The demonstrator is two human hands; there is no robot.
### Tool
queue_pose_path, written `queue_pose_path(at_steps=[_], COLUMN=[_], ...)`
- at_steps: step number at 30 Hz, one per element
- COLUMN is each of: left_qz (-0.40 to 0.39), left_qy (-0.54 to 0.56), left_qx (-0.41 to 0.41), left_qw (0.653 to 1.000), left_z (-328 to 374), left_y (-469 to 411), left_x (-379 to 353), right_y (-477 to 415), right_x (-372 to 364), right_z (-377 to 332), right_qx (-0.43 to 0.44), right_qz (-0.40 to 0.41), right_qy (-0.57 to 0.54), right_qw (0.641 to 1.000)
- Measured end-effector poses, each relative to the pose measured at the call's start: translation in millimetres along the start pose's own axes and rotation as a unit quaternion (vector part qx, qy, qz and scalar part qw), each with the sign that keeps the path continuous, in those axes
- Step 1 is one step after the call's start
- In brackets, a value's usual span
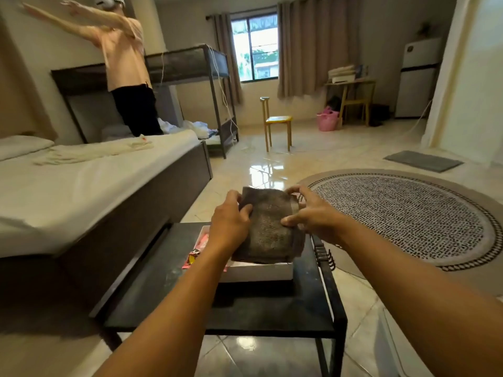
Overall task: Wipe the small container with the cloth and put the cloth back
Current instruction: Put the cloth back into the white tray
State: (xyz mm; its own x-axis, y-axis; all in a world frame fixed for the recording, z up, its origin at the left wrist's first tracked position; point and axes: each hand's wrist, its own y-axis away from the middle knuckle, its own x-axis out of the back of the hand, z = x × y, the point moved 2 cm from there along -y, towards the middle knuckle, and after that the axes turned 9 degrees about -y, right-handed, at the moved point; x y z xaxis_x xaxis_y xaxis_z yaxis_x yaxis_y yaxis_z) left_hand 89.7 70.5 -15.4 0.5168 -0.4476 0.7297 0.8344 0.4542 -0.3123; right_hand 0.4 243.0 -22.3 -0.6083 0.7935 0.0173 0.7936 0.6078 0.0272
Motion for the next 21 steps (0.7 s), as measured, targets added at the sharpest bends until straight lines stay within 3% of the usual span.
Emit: queue_pose_path(at_steps=[4,12,16,19,21], left_qz=[-0.010,-0.038,0.008,-0.118,-0.214], left_qy=[-0.089,-0.198,-0.308,-0.425,-0.471], left_qx=[0.034,0.012,-0.057,-0.155,-0.165], left_qw=[0.995,0.979,0.950,0.884,0.840], left_z=[-25,-60,-63,-60,-57], left_y=[-15,-47,-57,-53,-43], left_x=[-24,-60,-62,-70,-75], right_y=[-32,-74,-78,-75,-74], right_x=[-9,-28,-40,-45,-43], right_z=[18,61,67,68,74], right_qx=[0.028,0.068,0.114,0.075,0.011], right_qz=[0.044,0.063,0.072,-0.022,-0.069], right_qy=[0.160,0.332,0.499,0.648,0.675], right_qw=[0.986,0.939,0.856,0.758,0.734])
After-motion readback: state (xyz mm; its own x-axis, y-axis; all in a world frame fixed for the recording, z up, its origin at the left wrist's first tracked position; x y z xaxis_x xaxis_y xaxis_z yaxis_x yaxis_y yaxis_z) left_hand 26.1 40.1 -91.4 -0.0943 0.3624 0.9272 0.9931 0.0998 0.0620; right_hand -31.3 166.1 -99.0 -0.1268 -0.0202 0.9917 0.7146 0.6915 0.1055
